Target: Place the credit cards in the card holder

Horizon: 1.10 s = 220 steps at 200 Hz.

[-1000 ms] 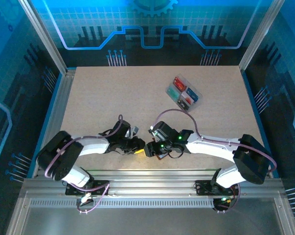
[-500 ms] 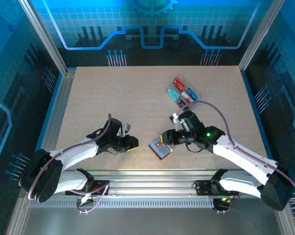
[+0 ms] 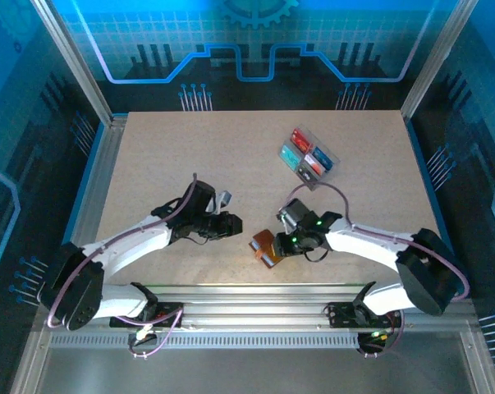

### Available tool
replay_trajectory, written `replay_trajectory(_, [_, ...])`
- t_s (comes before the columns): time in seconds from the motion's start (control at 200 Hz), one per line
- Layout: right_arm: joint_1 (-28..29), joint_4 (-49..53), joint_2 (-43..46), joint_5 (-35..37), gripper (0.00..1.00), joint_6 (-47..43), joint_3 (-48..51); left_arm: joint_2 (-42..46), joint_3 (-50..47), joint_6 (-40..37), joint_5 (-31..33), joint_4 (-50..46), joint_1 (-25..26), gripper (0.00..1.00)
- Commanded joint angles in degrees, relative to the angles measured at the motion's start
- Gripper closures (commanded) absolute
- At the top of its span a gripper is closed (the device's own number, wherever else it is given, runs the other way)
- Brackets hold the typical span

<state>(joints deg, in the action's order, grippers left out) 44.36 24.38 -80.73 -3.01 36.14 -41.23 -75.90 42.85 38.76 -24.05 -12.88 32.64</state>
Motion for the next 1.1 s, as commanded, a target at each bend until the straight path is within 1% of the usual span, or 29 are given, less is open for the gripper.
replay_trajectory(0.0, [1.7,-0.4,-1.5,5.4,0.55,0.5,0.0,-5.2,3.3,-1.9,0.9,-1.4,2.6,0.71])
replay_trajectory(0.09, [1.7,-1.2,-3.5,5.8,0.44,0.6,0.5,-10.5,5.2,-1.6,0.9,0.4,5.1,0.72])
replay_trajectory(0.13, [1.7,-1.5,-4.1,5.7,0.41,0.6,0.7,-12.7,5.6,-1.2,0.6,1.6,5.9,0.73])
replay_trajectory(0.205, [1.5,-2.0,-4.8,5.6,0.37,0.6,0.9,-16.0,5.5,0.0,0.0,4.2,7.1,0.75])
replay_trajectory(0.365, [0.4,-2.7,-4.7,3.5,0.35,0.3,1.2,-20.3,4.0,1.1,0.3,7.9,8.5,0.77])
replay_trajectory(0.41, [0.0,-2.8,-4.4,2.6,0.3,-0.2,1.2,-21.6,3.7,1.0,0.6,8.1,8.6,0.77])
replay_trajectory(0.46, [-0.5,-3.1,-4.3,0.9,0.26,-0.8,1.2,-22.9,3.4,0.7,1.1,8.2,8.8,0.77])
replay_trajectory(0.555, [-2.0,-3.9,-4.7,-2.4,0.23,-1.8,1.1,-25.1,3.1,-0.5,3.1,7.0,9.2,0.77])
replay_trajectory(0.745, [-5.7,-10.1,-5.2,-13.0,0.24,-2.1,2.9,-27.1,1.0,-1.3,5.9,6.7,9.5,0.78])
replay_trajectory(0.83, [-6.1,-13.0,-6.5,-17.1,0.27,-1.8,3.3,-27.8,-0.5,-0.6,6.0,8.3,9.6,0.78])
replay_trajectory(0.901, [-6.1,-15.7,-7.4,-20.4,0.37,-1.4,3.5,-28.5,-1.7,0.2,5.7,9.9,9.6,0.78])
replay_trajectory(1.026, [-6.1,-19.7,-6.9,-24.3,0.57,-0.3,4.2,-29.2,-2.9,1.7,4.8,12.8,9.7,0.78])
replay_trajectory(1.061, [-6.0,-20.4,-6.2,-25.2,0.65,0.0,4.3,-29.3,-3.1,2.0,4.4,13.4,9.7,0.78])
replay_trajectory(1.096, [-6.2,-20.4,-5.1,-25.7,0.74,0.0,4.3,-29.2,-3.3,2.3,3.9,14.1,9.7,0.78])
